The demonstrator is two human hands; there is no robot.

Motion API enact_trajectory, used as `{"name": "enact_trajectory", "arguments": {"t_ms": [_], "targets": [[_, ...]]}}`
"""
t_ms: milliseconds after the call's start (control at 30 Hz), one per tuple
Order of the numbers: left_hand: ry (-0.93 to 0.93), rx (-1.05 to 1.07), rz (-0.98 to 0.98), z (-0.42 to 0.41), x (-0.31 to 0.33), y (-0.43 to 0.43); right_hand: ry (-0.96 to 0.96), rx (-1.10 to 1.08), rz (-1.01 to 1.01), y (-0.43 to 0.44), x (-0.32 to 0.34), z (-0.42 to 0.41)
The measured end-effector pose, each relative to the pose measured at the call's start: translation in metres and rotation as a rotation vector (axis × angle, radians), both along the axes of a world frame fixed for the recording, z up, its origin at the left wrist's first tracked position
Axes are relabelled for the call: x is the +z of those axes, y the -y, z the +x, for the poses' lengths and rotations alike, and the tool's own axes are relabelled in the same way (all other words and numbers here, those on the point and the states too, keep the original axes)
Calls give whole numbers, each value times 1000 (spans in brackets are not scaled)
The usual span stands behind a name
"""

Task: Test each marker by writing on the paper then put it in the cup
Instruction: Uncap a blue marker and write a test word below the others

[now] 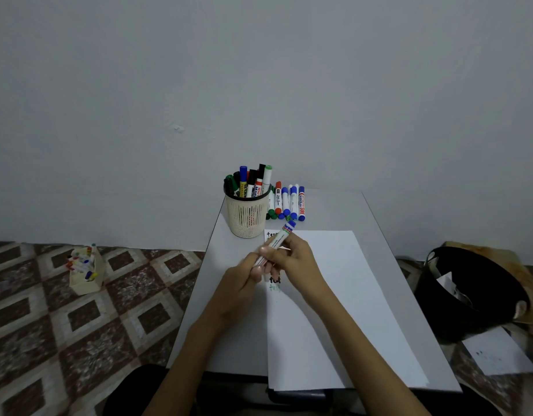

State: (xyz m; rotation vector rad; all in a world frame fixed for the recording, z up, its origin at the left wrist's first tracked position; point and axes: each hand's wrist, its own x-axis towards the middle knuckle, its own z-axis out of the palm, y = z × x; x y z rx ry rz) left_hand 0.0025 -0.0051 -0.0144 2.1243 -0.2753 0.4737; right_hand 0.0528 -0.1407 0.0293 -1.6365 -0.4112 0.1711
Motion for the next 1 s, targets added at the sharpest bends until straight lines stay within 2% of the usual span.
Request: {"name": "enact_trajectory", "arguments": {"t_ms": [167,267,400,500,700,767,900,1000], "targets": [[-24,16,-79,-3,8,0,-45,84,64,2,10,1],[4,53,-64,-5,9,1,-4,16,47,6,15,1],[34,212,93,-4,5,-2,-50,-176,384,23,12,7],[69,276,294,4,-5,-8,-157,-170,477,30,4,2],[72,292,472,8,-11,-8,-195,-125,330,23,-17,-10],[64,294,467,8,-10,-8,-209,-159,305,17,-26,-9],[67,289,447,10,-12,-9,-104,-209,104,11,-35,-9],[70,284,445,11,-13,-9,-59,-199,28,12,-38,-9]]}}
